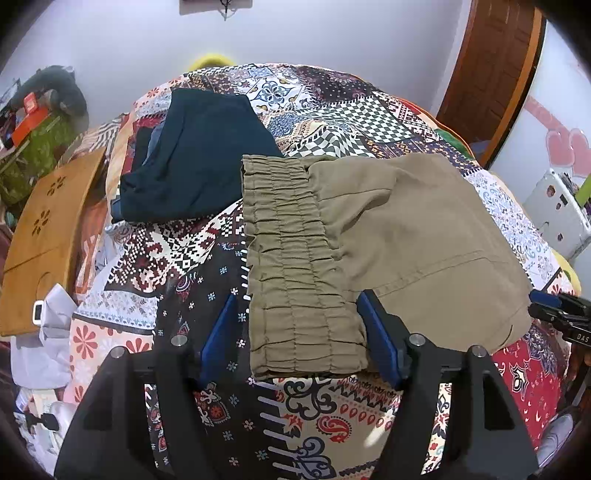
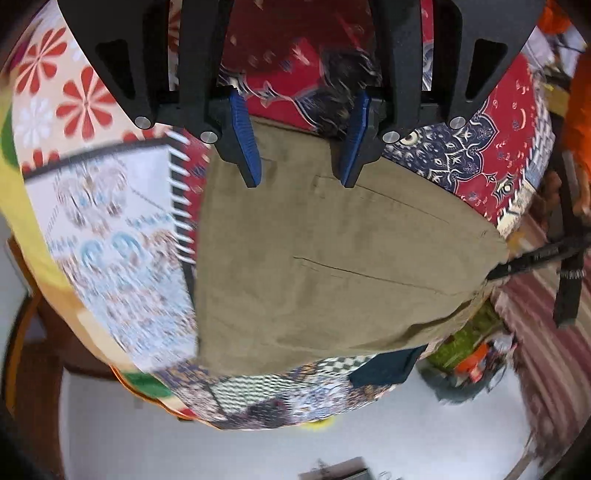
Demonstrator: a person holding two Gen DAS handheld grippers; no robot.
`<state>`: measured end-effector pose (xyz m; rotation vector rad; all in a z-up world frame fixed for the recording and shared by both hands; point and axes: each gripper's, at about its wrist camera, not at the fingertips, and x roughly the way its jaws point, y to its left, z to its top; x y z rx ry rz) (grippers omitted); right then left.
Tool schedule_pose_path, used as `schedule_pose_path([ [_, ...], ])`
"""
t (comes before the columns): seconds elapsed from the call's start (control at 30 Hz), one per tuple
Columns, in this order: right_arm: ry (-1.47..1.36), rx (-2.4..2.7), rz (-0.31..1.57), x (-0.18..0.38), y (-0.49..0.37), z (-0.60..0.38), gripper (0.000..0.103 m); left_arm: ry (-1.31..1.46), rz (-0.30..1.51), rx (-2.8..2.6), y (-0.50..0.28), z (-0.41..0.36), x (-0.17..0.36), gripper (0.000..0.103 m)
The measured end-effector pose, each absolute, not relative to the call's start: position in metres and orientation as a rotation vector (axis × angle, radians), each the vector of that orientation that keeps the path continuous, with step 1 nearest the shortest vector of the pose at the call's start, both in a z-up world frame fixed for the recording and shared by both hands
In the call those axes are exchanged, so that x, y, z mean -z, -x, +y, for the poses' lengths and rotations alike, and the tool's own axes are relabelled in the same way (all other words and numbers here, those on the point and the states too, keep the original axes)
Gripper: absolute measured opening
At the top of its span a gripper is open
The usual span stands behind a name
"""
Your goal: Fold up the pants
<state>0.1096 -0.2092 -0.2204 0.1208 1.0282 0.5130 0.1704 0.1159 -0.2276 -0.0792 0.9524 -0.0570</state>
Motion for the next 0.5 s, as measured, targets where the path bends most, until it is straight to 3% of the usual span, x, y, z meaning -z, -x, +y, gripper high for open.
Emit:
schedule_pose_path([
  [0.3,-0.121,-0.513,1.049,0.210,-0.115,-0.209,0.043,0.114,0.978,0.052,-0.175,0.120,0.217,0.069],
  [0.5,-0.126,-0.508,0.967,0.185,-0.132,-0.218,0.044,0.096,0.926,0.027,-0.188,0.127,0.188,0.069],
])
